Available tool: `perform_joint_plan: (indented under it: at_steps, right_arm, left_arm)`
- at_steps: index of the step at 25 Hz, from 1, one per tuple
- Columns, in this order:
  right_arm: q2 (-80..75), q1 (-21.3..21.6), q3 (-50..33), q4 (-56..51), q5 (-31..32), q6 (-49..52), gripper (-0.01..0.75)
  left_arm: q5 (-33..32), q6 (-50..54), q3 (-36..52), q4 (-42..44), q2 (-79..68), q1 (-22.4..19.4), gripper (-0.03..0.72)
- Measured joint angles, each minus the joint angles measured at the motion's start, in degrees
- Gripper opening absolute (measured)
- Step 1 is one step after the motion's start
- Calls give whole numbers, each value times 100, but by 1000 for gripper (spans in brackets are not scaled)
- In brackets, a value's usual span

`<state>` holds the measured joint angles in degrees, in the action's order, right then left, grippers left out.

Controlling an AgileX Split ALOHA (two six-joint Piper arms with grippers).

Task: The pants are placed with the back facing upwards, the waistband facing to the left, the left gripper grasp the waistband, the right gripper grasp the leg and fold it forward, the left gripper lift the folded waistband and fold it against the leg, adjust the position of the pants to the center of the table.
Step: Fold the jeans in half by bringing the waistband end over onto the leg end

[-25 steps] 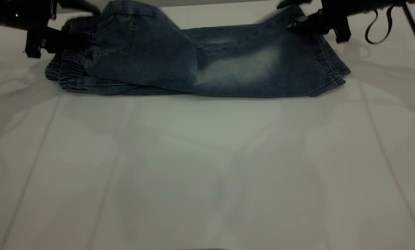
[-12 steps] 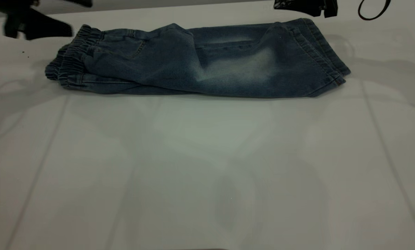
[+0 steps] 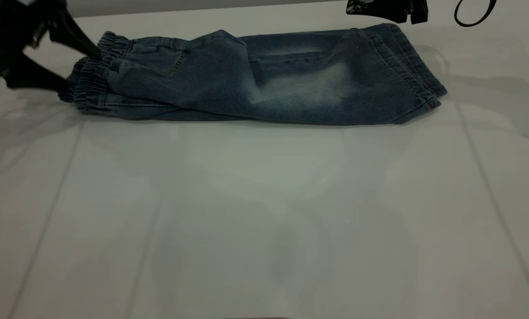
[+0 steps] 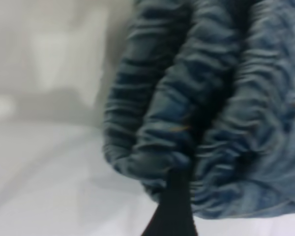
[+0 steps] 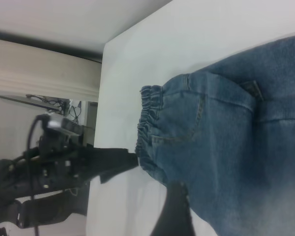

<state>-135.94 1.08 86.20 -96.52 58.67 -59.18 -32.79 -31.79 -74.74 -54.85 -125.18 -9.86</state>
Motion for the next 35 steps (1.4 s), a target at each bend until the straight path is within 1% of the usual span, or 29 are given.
perform_joint_plan:
  at_steps: [10,18,20,23,27,29,31,32,34,35]
  right_arm:
    - [0,0,0,6,-5,0,527]
    - [0,0,0,11,-11,0,527]
    - [0,0,0,10,-11,0,527]
    - [0,-26,0,10,-23,0,527]
    - [0,-270,0,10,-201,5,527]
    - [0,-436,0,10,-349,5,527]
    - [0,-601,0,10,-514,27,527]
    - [0,-674,0,17,-592,92,527]
    - [0,-809,0,70,-828,225,527]
    - [0,-887,0,99,-955,258,527]
  left_arm:
    - [127,265,0,154,-143,0,583]
    - [272,680,-2,526,-316,0,582]
    - [378,635,-2,483,-317,0,579]
    - [486,349,-2,177,-334,0,562]
    - [503,15,-6,-298,-492,6,529]
    - [497,-46,-19,-467,-529,30,494]
    - [497,-64,-24,-536,-578,49,419]
    - [497,-69,-25,-552,-586,54,354]
    - [505,-68,-25,-557,-612,61,192]
    - [490,-68,-25,-557,-612,61,134]
